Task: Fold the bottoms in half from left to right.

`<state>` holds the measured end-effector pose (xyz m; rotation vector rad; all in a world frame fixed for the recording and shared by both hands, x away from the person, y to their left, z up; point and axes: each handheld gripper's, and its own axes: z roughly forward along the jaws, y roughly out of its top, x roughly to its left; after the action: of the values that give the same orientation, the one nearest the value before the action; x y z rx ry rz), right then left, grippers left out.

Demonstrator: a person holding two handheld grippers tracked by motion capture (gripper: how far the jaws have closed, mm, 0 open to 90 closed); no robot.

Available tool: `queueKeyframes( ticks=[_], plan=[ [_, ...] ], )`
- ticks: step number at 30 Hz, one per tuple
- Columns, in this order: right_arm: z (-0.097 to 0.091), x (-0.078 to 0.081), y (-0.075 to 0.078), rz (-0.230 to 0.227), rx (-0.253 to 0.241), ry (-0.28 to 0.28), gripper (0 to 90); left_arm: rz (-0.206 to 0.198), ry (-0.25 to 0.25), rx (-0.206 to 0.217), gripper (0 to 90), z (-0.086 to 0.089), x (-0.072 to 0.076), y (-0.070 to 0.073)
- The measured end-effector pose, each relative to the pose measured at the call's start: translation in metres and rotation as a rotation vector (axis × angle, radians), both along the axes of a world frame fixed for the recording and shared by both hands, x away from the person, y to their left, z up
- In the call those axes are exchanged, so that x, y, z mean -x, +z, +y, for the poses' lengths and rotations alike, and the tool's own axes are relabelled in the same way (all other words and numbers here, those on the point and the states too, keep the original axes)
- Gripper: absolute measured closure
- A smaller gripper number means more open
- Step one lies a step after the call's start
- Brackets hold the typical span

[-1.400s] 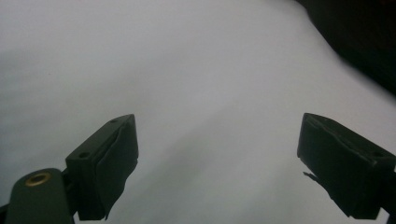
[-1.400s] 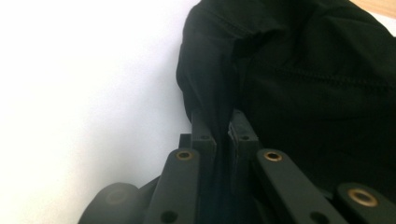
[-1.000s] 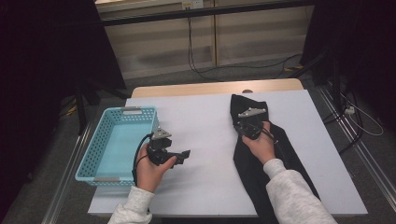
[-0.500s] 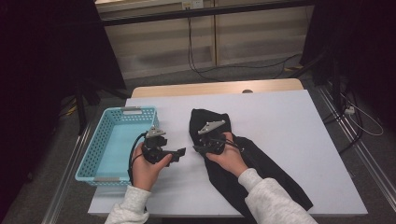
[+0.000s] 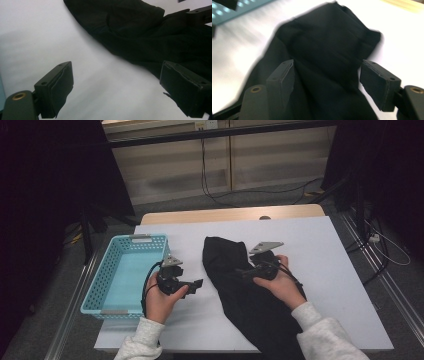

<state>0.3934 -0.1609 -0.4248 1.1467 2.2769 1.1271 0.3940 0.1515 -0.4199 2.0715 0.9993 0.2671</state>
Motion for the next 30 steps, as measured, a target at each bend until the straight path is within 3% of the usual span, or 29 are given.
queueKeyframes(
  ticks=[7, 13, 19, 30],
  plan=[
    [-0.044, 0.025, -0.005, -0.012, 0.0, -0.072, 26.2, 0.001, -0.018, 0.003, 11.7, -0.009, -0.002, -0.002],
    [-0.071, 0.046, -0.014, -0.003, -0.014, -0.115, 25.8, 0.01, -0.026, 0.002, 11.7, -0.014, -0.004, -0.006],
    [-0.086, 0.06, -0.024, 0.022, -0.011, -0.127, 26.0, 0.022, -0.022, -0.007, 11.7, -0.016, -0.006, -0.012],
    [-0.108, 0.088, -0.03, 0.055, -0.003, -0.175, 26.8, 0.014, -0.059, -0.011, 11.7, -0.03, -0.009, -0.01]
  ],
)
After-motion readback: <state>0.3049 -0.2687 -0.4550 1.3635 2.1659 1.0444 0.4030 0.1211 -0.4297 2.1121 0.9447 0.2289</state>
